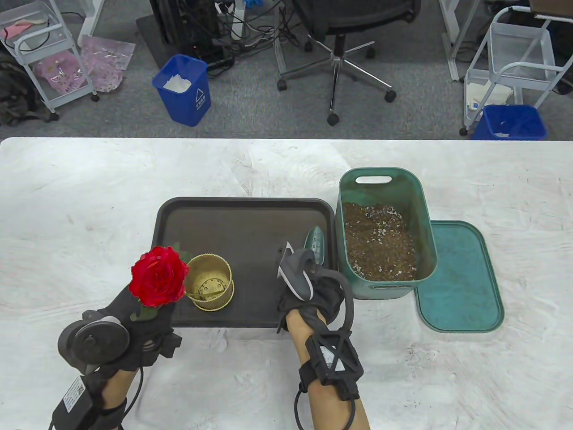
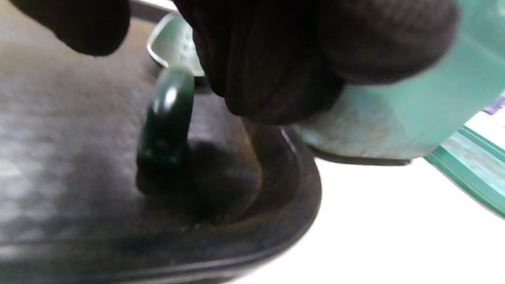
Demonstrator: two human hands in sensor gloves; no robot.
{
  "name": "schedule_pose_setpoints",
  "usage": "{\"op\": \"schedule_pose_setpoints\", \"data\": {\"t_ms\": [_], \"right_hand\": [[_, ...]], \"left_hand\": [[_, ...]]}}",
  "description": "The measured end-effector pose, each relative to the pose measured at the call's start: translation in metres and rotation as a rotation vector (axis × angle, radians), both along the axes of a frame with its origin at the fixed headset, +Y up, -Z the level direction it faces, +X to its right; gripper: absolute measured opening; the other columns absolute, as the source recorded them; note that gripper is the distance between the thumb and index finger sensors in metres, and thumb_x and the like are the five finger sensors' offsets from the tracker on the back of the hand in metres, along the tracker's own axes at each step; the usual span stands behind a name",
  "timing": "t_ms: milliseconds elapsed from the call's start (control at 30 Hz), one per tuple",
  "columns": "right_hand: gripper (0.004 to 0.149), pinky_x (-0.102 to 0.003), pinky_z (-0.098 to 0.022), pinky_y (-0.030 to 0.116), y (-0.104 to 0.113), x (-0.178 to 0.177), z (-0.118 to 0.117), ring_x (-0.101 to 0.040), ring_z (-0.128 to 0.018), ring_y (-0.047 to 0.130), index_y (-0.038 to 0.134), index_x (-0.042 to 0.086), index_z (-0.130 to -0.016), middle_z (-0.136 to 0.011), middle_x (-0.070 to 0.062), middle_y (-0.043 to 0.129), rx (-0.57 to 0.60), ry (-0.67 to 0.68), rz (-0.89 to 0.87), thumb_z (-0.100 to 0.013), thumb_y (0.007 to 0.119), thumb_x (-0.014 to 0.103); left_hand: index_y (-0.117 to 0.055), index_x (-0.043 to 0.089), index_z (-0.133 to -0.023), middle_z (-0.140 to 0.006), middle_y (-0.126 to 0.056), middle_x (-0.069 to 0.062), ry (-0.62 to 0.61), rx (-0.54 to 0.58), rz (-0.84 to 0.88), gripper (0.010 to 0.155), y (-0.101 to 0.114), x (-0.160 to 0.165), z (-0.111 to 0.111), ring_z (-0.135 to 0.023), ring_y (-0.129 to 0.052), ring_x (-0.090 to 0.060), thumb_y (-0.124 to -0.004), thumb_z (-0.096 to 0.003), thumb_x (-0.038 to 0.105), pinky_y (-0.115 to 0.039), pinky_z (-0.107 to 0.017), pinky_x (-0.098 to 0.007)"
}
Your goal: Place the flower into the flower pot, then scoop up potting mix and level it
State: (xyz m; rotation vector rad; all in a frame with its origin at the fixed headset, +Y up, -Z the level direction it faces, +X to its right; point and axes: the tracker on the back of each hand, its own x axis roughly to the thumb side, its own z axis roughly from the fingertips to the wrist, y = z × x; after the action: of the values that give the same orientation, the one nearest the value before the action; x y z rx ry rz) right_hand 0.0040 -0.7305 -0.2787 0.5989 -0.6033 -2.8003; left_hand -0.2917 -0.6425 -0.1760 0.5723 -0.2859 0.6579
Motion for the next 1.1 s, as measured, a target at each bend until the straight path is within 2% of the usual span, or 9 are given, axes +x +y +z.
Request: {"op": "schedule_pose_setpoints", "data": {"t_ms": [167,300,433,600,700,800,833,1033,1100], "right_hand": [[0.059,-0.041,-0.019,0.088,-0.015,-0.008,-0.008,-0.029,-0.033,0.099,0.072,0.007,-0.083,-0.067,-0.016,0.09,0.007,-0.047,0.011,-0.044,0.073,0.052],[0.056,-0.042,-0.022,0.09,-0.014,-0.007,-0.01,-0.03,-0.036,0.101,0.072,0.008,-0.083,-0.069,-0.016,0.091,0.032,-0.046,0.031,-0.044,0.077,0.048],[0.06,-0.047,-0.03,0.09,-0.019,-0.009,-0.008,-0.035,-0.046,0.101,0.07,0.006,-0.085,-0.075,-0.018,0.089,0.048,-0.014,0.06,-0.043,0.08,0.047],[0.057,-0.045,-0.026,0.093,-0.008,-0.011,-0.005,-0.031,-0.041,0.104,0.074,0.009,-0.082,-0.069,-0.015,0.093,0.106,0.028,0.029,-0.04,0.085,0.045],[0.056,-0.046,-0.026,0.095,0.014,-0.012,-0.002,-0.032,-0.041,0.106,0.075,0.01,-0.08,-0.068,-0.015,0.094,0.166,0.088,-0.139,-0.039,0.086,0.045],[0.055,-0.049,-0.028,0.097,0.05,-0.014,0.001,-0.034,-0.043,0.108,0.076,0.009,-0.079,-0.068,-0.016,0.095,0.304,0.14,-0.292,-0.038,0.087,0.044],[0.054,-0.049,-0.028,0.098,0.07,-0.013,0.005,-0.034,-0.044,0.109,0.077,0.009,-0.078,-0.068,-0.015,0.096,0.374,0.196,-0.323,-0.038,0.088,0.044],[0.046,-0.052,-0.032,0.097,0.149,0.004,0.026,-0.036,-0.048,0.108,0.077,0.011,-0.075,-0.07,-0.016,0.094,0.748,0.386,-0.337,-0.037,0.089,0.034],[0.046,-0.052,-0.03,0.096,0.174,0.016,0.031,-0.036,-0.046,0.107,0.076,0.011,-0.077,-0.071,-0.017,0.094,0.777,0.41,-0.331,-0.038,0.087,0.033]], "left_hand": [[-0.094,0.018,-0.07,-0.046,-0.102,0.0,0.01,-0.014,0.025,0.044,-0.003,-0.004,0.002,-0.012,-0.1,-0.013,-0.078,-0.0411,0.048,-0.092,-0.025,-0.037],[-0.094,0.019,-0.07,-0.046,-0.102,0.0,0.015,-0.016,0.03,0.044,-0.003,-0.006,0.002,-0.012,-0.1,-0.013,-0.078,-0.0411,0.048,-0.092,-0.025,-0.037],[-0.093,0.019,-0.07,-0.046,-0.102,0.0,0.017,-0.019,0.037,0.044,-0.003,-0.006,0.002,-0.012,-0.1,-0.013,-0.078,-0.0411,0.048,-0.092,-0.025,-0.037],[-0.094,0.019,-0.07,-0.046,-0.102,0.0,0.01,-0.013,0.029,0.044,-0.002,-0.004,0.003,-0.012,-0.1,-0.013,-0.078,-0.041,0.048,-0.092,-0.025,-0.037],[-0.093,0.019,-0.071,-0.046,-0.102,0.0,0.007,-0.009,0.024,0.044,-0.001,-0.003,0.004,-0.012,-0.1,-0.013,-0.078,-0.041,0.048,-0.092,-0.025,-0.037],[-0.093,0.019,-0.07,-0.046,-0.102,0.0,0.008,-0.01,0.024,0.044,-0.002,-0.003,0.003,-0.012,-0.1,-0.013,-0.078,-0.0412,0.048,-0.092,-0.025,-0.037],[-0.094,0.019,-0.07,-0.046,-0.102,0.0,0.009,-0.014,0.031,0.044,-0.002,-0.004,0.003,-0.012,-0.1,-0.013,-0.078,-0.0411,0.048,-0.092,-0.025,-0.037],[-0.094,0.019,-0.07,-0.046,-0.102,0.0,0.005,-0.017,0.038,0.044,-0.002,-0.004,0.003,-0.012,-0.1,-0.013,-0.078,-0.041,0.048,-0.092,-0.025,-0.037],[-0.093,0.019,-0.07,-0.046,-0.102,0.0,0.005,-0.013,0.031,0.044,-0.001,-0.003,0.003,-0.012,-0.1,-0.013,-0.078,-0.0411,0.048,-0.092,-0.025,-0.037]]}}
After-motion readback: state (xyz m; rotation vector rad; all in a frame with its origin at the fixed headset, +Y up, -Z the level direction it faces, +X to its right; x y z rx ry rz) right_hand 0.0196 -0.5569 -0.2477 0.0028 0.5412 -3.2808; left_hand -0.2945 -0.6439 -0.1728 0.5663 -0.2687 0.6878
